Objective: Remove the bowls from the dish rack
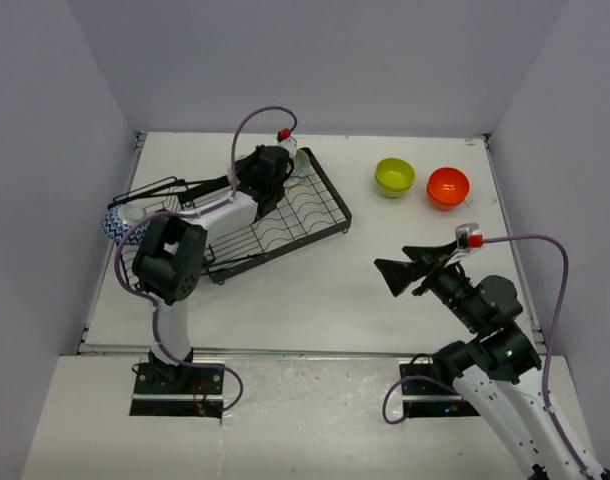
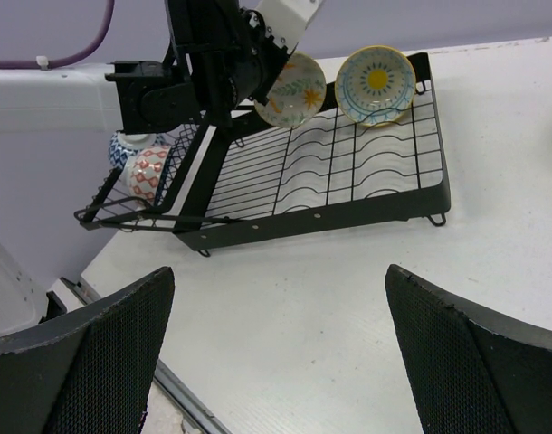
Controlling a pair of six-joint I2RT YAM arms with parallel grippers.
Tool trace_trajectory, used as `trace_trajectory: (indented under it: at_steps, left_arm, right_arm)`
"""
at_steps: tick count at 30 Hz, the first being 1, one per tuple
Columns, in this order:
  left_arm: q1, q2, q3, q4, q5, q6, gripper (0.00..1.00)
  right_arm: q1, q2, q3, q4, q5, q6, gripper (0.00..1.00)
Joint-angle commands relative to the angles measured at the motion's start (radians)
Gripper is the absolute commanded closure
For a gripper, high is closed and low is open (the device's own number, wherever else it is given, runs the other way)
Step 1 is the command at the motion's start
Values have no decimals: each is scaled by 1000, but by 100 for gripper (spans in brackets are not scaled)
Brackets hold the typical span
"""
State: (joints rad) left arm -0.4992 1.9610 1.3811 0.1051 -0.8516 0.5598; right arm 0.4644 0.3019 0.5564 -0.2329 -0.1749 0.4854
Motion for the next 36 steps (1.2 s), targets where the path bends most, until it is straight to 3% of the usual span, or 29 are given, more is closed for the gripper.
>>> trace_trajectory:
  at_steps: [1, 5, 14, 20, 26, 29, 30, 36]
  left_arm:
    - [-7, -65, 33, 275, -135, 83, 100]
    - [-18, -71, 22, 346, -147, 115, 100]
    - [-24, -152, 35, 289, -158, 55, 100]
    - [-24, -204, 15, 176, -133, -79, 100]
    - [-25, -322, 26, -53, -80, -342, 100]
    - [-30, -402, 22, -195, -3, -490, 100]
    - [-30, -425, 9, -224, 67, -583, 100]
    - [-47, -603, -95, -288, 412, -825, 100]
  right_arm:
    - [-1, -15, -3, 12, 12, -19, 1]
    - [-1, -17, -3, 9, 12, -22, 1]
    - [-1, 0, -6, 18, 14, -19, 1]
    - [-3, 2, -6, 15, 23, -24, 1]
    - [-1, 17, -4, 15, 41, -28, 1]
    - [-1, 28, -4, 21, 58, -24, 1]
    - [-3, 32, -1, 32, 67, -21, 1]
    - [-3, 187, 89, 37, 67, 27, 1]
